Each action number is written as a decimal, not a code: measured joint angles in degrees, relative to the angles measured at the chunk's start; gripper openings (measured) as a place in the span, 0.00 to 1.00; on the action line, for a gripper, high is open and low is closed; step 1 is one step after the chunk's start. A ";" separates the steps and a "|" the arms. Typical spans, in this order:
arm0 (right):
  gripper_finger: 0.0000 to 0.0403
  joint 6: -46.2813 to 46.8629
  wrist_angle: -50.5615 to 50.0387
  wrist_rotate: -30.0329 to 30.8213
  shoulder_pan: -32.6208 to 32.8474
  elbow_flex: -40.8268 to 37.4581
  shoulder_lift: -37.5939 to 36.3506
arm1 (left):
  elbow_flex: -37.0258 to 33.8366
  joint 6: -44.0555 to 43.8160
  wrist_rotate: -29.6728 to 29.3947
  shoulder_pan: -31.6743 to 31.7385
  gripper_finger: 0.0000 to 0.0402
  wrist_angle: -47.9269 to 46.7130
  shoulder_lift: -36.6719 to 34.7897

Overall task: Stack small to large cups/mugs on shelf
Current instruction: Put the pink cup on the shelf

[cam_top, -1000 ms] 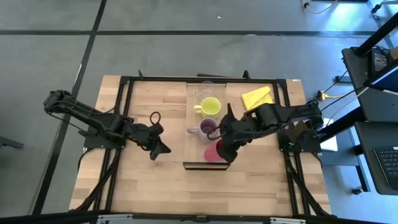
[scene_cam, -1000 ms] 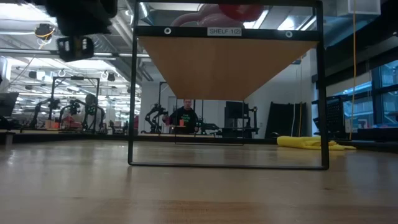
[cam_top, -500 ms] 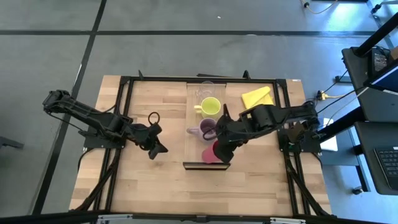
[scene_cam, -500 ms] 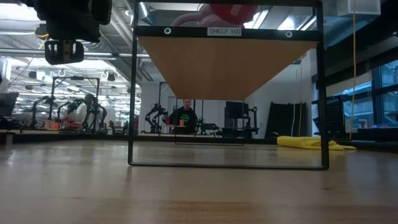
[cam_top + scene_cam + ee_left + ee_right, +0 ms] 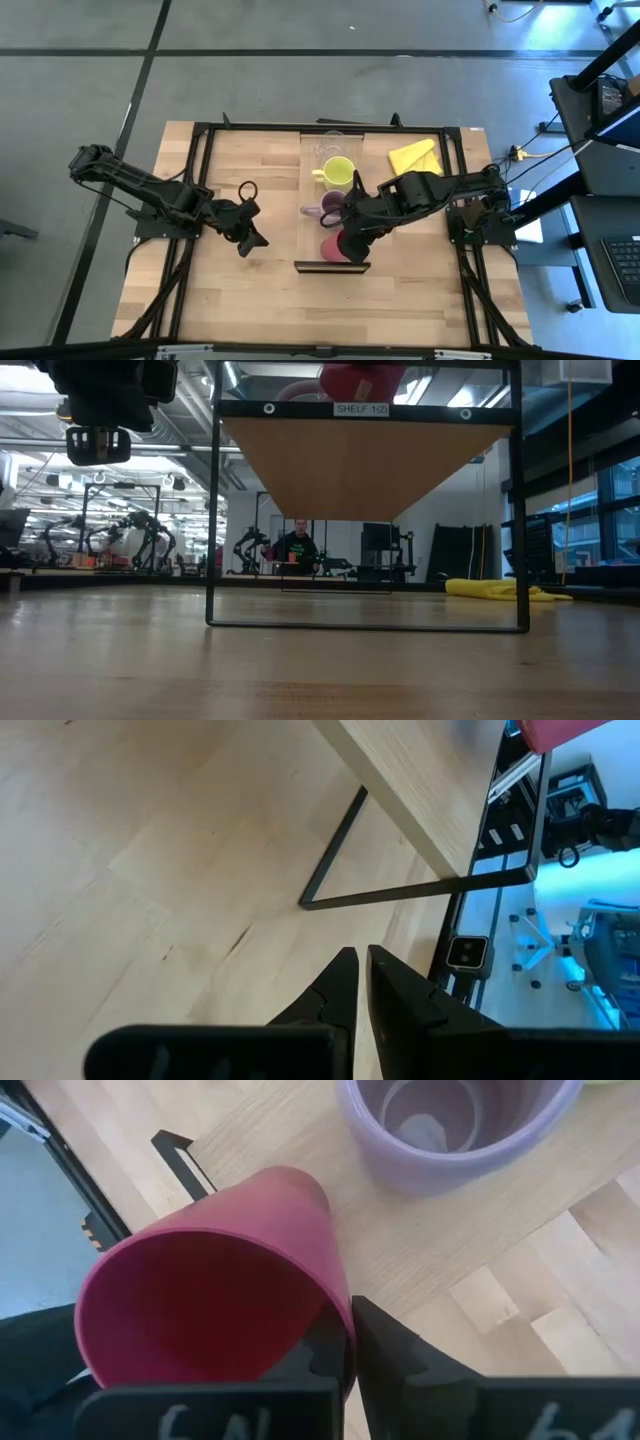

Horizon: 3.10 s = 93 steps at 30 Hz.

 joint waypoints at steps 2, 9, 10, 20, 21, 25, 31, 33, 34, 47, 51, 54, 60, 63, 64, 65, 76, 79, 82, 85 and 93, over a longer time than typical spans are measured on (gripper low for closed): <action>0.05 0.51 0.02 -0.14 0.00 0.00 0.00 | 0.00 -0.01 0.00 0.00 0.05 0.07 0.00; 0.06 0.46 0.04 -0.99 0.04 0.00 0.00 | 5.19 3.03 -0.39 -0.04 0.05 8.92 0.03; 0.06 0.46 0.04 -0.95 0.04 0.00 0.00 | 7.01 4.74 -1.60 -0.04 0.05 9.31 0.01; 0.06 0.16 1.14 -1.11 -0.39 0.00 0.20 | 21.20 13.53 -0.24 2.31 0.05 9.01 6.11; 0.06 0.16 1.42 -1.22 -0.37 0.00 0.20 | 21.54 13.46 1.17 2.58 0.05 8.38 7.37; 0.06 0.50 1.77 -1.76 -0.37 0.00 0.22 | 21.55 12.33 4.79 2.91 0.05 5.66 12.58; 0.06 0.59 1.80 -1.99 -0.37 0.00 0.22 | 21.55 12.23 9.69 3.49 0.05 7.98 17.84; 0.06 0.62 1.87 -2.01 -0.37 0.00 0.22 | 21.53 12.21 10.82 3.96 0.05 7.87 19.05; 0.06 0.66 1.91 -2.20 -0.37 0.00 0.22 | 21.53 12.22 11.30 4.16 0.05 8.12 19.56; 0.06 0.52 2.45 -3.40 -0.22 0.00 0.22 | 21.55 12.55 11.13 4.68 0.05 17.81 26.07; 0.07 0.45 2.17 -3.49 -0.22 0.00 0.26 | 21.55 12.27 11.17 4.59 0.05 17.77 28.49; 0.07 0.23 1.94 -3.49 -0.22 0.00 0.28 | 21.55 12.17 11.19 4.59 0.05 17.79 29.72; 0.07 -0.82 1.86 -3.75 -0.24 0.00 0.28 | 21.55 12.19 11.22 4.59 0.05 19.20 30.60; 0.07 -0.98 1.78 -3.78 -0.26 0.02 0.28 | 21.53 12.20 10.86 4.68 0.05 19.80 30.60; 0.07 -1.00 1.56 -3.80 -0.26 0.02 0.28 | 21.53 12.20 10.72 4.70 0.05 20.23 30.60; 0.07 -1.00 1.31 -3.84 -0.26 0.02 0.28 | 21.51 12.20 10.52 4.70 0.05 20.87 30.56; 0.06 -1.17 -0.91 -4.76 -0.26 0.04 0.28 | 21.59 13.53 3.65 5.30 0.05 21.67 29.28; 0.06 -1.35 -0.90 -4.78 -0.26 0.04 0.28 | 21.59 13.70 3.58 5.31 0.05 21.32 29.33; 0.06 -1.44 -0.85 -4.78 -0.28 0.04 0.28 | 21.59 13.72 3.61 5.40 0.05 21.01 29.33; 0.07 -1.46 -0.60 -5.04 -0.57 0.04 0.28 | 21.59 13.70 3.95 5.42 0.05 19.45 29.33; 0.10 -3.55 1.63 -5.60 -1.05 0.04 0.28 | 21.59 13.70 4.48 5.40 0.05 16.66 29.35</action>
